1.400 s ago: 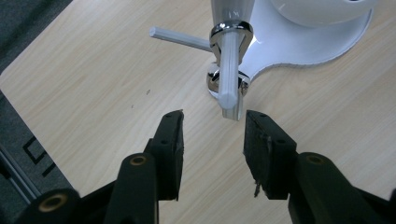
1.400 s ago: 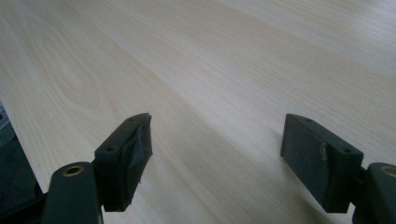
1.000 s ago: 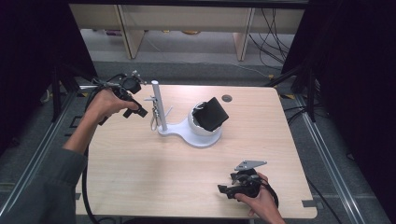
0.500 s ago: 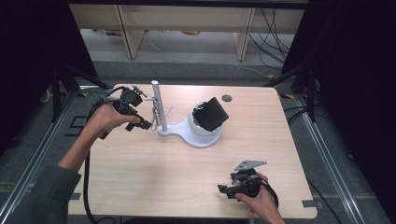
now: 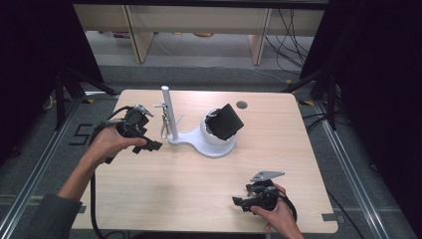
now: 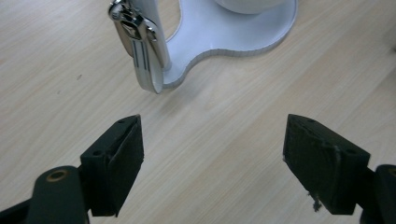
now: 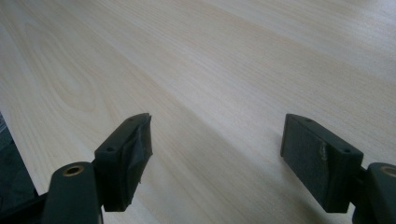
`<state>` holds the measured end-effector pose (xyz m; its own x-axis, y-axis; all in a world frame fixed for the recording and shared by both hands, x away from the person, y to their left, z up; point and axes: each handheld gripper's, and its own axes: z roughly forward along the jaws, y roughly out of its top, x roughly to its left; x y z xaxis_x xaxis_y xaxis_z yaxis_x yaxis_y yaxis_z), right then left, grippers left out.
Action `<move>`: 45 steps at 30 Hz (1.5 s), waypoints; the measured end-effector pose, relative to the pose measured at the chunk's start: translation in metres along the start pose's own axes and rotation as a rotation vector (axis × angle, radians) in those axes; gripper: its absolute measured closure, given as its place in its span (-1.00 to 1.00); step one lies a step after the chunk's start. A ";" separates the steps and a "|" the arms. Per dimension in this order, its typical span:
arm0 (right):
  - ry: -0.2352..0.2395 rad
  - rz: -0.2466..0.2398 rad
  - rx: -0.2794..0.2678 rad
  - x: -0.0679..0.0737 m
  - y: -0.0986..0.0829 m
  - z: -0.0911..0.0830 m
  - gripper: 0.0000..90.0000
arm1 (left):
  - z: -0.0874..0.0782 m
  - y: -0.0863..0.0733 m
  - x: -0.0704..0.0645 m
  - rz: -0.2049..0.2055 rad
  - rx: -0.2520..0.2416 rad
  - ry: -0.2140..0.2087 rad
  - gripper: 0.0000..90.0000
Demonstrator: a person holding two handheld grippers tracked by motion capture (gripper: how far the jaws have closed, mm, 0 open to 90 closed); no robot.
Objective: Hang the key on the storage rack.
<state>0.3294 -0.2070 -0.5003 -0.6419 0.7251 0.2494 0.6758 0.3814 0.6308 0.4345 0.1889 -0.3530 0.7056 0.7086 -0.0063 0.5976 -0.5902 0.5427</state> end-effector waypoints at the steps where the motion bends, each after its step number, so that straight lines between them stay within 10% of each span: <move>1: 0.002 -0.004 -0.005 0.000 0.000 0.000 -0.43 | 0.001 -0.003 -0.002 0.002 -0.003 -0.005 -0.55; 23: 0.000 -0.002 -0.010 0.000 0.000 0.001 -0.43 | 0.024 -0.057 -0.049 0.055 -0.111 -0.086 -0.58; 45: -0.005 -0.021 -0.018 0.004 0.001 0.002 -0.43 | 0.064 -0.090 -0.094 0.133 -0.100 -0.111 -0.58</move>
<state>0.3278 -0.2025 -0.4998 -0.6543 0.7198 0.2320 0.6555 0.3867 0.6487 0.3391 0.1505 -0.4547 0.8168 0.5766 -0.0191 0.4596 -0.6303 0.6257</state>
